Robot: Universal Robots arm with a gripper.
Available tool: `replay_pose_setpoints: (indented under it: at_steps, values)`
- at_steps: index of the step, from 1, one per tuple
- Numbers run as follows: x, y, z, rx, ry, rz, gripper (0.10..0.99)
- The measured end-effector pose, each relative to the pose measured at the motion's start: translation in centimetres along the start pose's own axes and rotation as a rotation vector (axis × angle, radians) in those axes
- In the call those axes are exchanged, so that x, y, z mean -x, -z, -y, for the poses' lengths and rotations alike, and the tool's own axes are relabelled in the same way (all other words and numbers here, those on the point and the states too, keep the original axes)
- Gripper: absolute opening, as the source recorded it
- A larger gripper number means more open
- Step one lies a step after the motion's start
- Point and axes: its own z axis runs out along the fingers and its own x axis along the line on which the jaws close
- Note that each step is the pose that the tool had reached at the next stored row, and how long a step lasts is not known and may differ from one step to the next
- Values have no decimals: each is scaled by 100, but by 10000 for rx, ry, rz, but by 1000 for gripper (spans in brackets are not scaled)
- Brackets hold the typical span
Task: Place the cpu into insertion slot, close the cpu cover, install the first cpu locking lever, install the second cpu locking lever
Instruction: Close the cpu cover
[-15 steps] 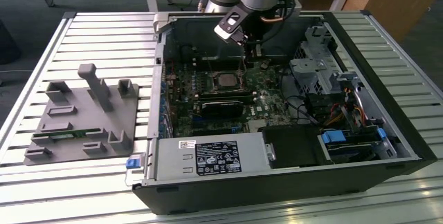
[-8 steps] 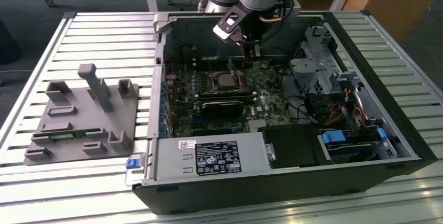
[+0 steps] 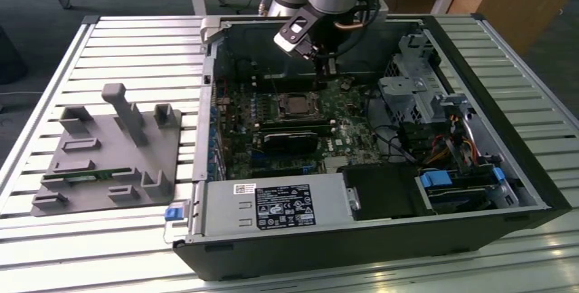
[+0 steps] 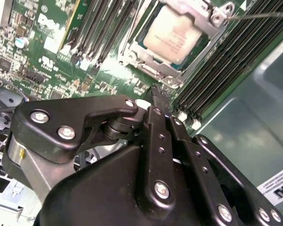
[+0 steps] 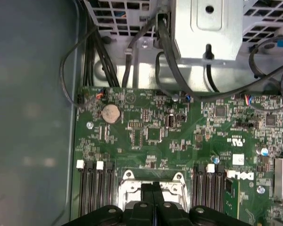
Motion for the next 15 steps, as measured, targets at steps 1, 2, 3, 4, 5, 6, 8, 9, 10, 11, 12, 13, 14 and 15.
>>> replay_pose_setpoints:
  at_steps: [1,2,3,4,5,6,8,9,10,11,12,13,14,15]
  values:
    - [-1,-3,24,1,0,-2,106]
    - [0,-8,48,0,2,0,106]
    - [1,-15,63,-1,2,1,106]
    - [3,-27,76,-1,2,1,106]
    - [5,-41,84,-1,2,0,106]
    - [8,-58,92,-3,2,0,106]
    - [13,-93,106,-17,2,1,106]
    - [13,-109,117,-21,3,0,106]
    - [13,-119,125,-22,3,-1,106]
    - [13,-125,129,-22,3,-1,106]
    - [14,-126,129,-23,3,2,106]
    - [14,-127,129,-24,4,3,106]
    - [13,-127,130,-23,4,2,106]
    - [13,-129,136,-22,2,0,106]
